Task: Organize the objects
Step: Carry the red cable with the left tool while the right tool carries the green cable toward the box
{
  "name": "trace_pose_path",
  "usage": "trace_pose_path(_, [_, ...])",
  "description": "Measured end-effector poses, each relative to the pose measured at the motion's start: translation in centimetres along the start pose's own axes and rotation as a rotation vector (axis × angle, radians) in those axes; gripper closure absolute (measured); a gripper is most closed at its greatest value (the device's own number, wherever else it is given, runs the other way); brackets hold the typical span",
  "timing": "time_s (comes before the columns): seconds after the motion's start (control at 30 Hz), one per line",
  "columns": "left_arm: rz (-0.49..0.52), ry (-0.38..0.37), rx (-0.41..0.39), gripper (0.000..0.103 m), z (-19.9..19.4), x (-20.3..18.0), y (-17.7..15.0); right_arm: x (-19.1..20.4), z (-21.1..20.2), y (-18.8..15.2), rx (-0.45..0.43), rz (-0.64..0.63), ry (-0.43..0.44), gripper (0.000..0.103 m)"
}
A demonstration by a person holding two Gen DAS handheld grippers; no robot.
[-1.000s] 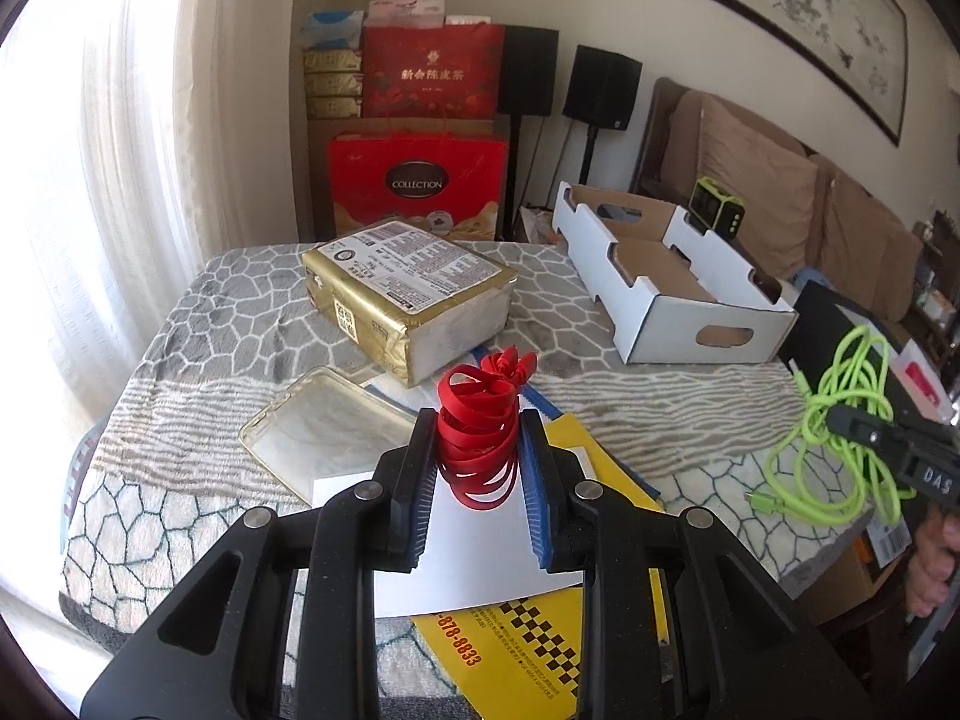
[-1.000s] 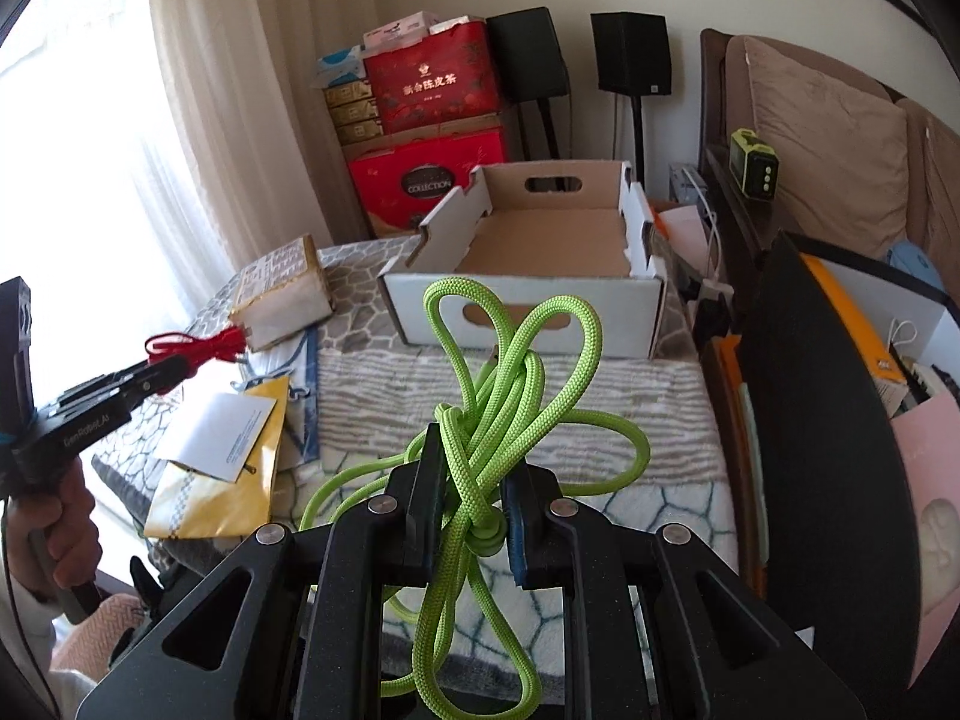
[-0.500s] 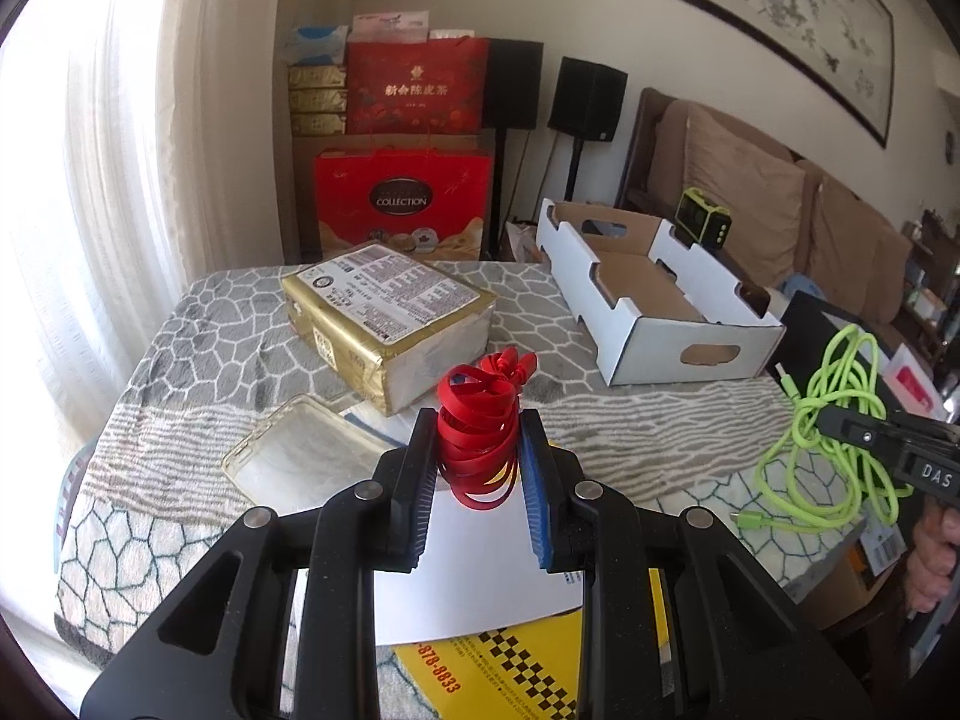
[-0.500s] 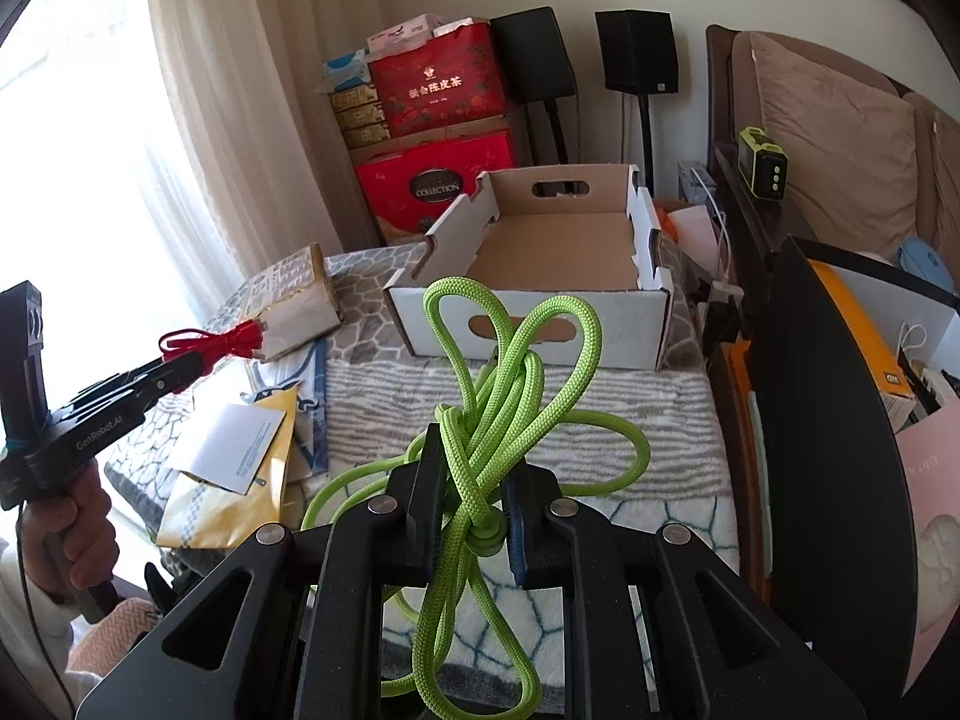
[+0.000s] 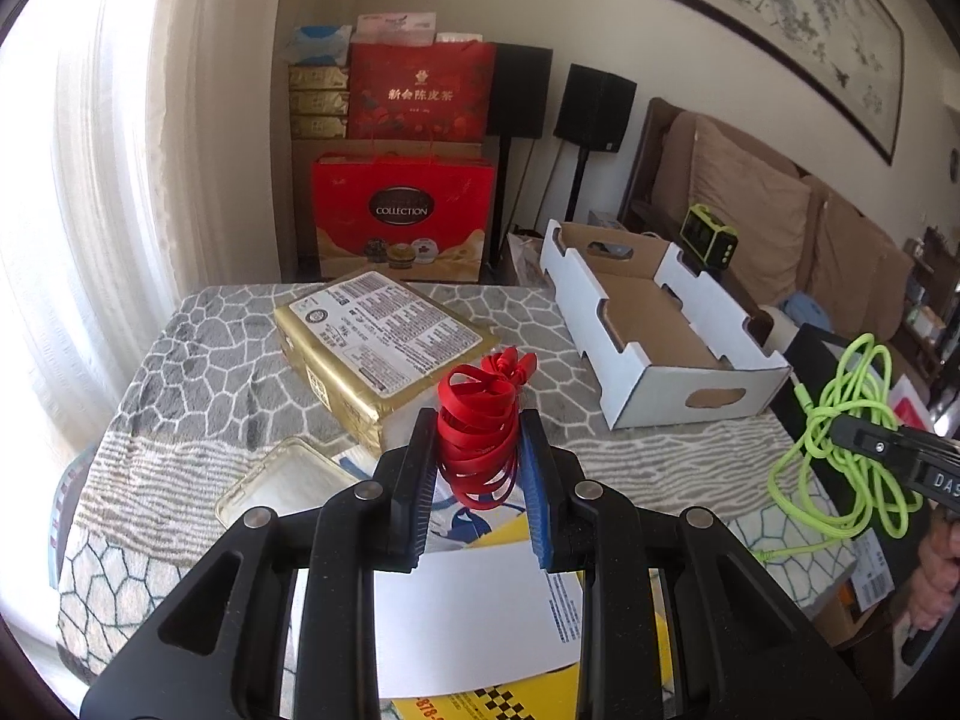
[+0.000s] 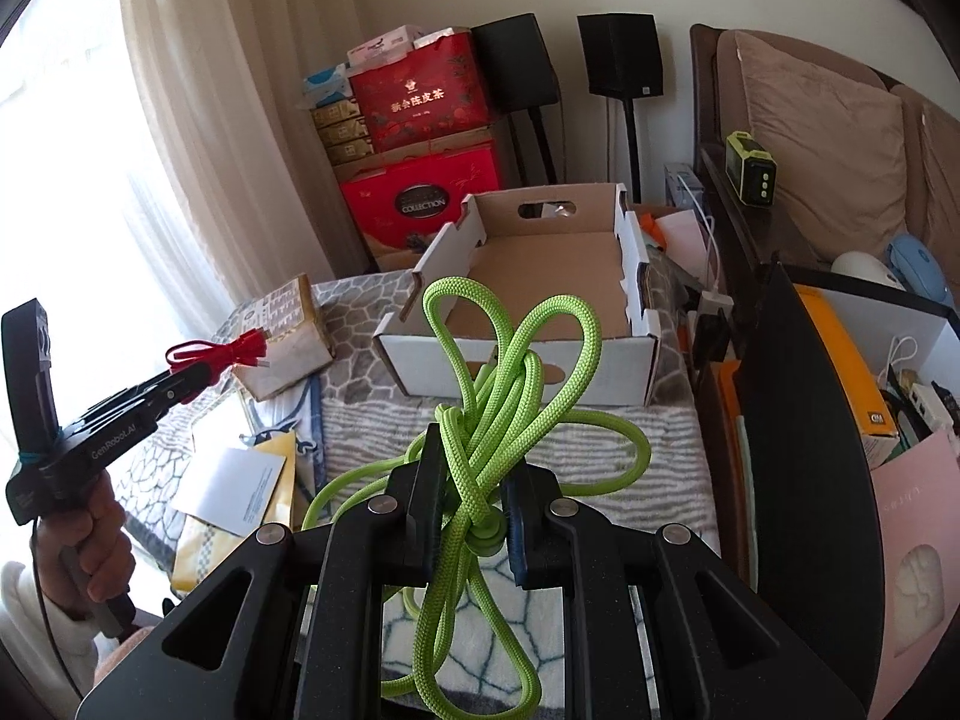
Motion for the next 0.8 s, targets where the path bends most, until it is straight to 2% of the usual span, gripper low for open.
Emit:
trace_pose_path(0.23, [0.023,0.022,-0.026,0.079,0.4,1.2,2.0,0.2,0.7,1.3,0.007,-0.013,-0.026,0.087])
trace_pose_path(0.6, [0.024,0.03,-0.005,0.079,1.3,2.2,3.9,1.3,0.3,3.7,-0.016,-0.038,-0.064,0.087])
trace_pose_path(0.8, [0.046,0.0,-0.023,0.079,1.3,1.6,4.9,1.9,0.4,4.3,-0.015,-0.047,-0.068,0.087])
Point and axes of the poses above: each gripper's, at about its wrist camera, not at the fingertips, and z roughly the way its jaws point, x to its left, y to its top, the point moved 10 cm from there along z, roughly the way its jaws point, and after that the axes turned 13 degrees about z, right-handed, at the moved point
